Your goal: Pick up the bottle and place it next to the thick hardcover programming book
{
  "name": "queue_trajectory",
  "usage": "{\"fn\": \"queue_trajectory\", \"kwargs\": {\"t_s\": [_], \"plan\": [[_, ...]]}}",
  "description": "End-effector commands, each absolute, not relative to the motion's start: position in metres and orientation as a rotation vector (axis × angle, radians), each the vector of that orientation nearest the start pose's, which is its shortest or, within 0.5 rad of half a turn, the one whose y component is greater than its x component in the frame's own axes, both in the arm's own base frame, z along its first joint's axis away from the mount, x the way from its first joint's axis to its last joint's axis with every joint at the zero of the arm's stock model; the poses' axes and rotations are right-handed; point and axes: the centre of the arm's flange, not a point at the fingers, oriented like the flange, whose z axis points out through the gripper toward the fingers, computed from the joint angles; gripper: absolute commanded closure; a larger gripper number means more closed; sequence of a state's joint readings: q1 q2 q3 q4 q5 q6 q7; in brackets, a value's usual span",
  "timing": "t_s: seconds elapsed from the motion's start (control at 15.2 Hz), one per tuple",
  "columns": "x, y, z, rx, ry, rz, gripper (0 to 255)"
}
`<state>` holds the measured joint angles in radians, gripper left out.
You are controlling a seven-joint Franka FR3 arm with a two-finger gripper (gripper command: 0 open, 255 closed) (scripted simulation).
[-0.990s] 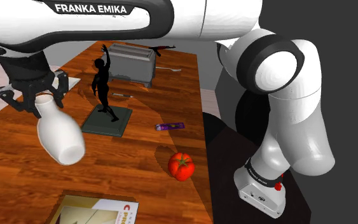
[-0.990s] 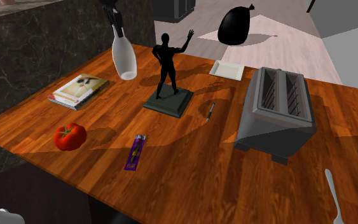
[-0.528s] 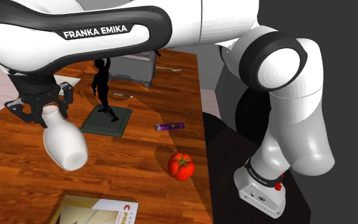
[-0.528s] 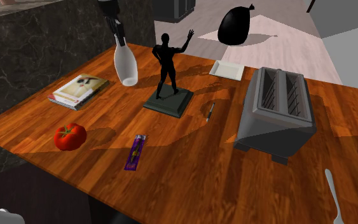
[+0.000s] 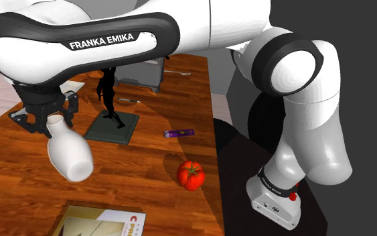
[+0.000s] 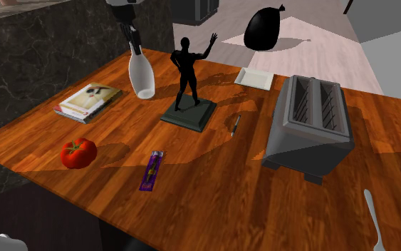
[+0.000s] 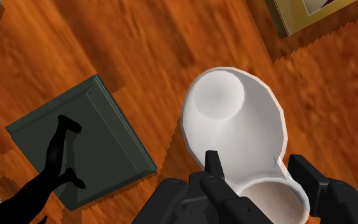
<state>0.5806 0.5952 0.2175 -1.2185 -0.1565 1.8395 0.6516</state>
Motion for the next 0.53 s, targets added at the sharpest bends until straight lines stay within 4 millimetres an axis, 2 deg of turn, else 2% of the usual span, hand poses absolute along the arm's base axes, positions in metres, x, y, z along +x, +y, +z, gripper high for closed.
{"fn": "queue_trajectory", "kwargs": {"t_s": [0.0,0.07,0.13,0.46], "plan": [[0.5443,0.4839,0.4384,-3.13,-0.229,-0.079,255],[0.5443,0.4839,0.4384,-3.13,-0.229,-0.079,255],[0.5443,0.4839,0.4384,-3.13,-0.229,-0.079,0],[0.5443,0.4839,0.4384,-3.13,-0.229,-0.079,0]]}}
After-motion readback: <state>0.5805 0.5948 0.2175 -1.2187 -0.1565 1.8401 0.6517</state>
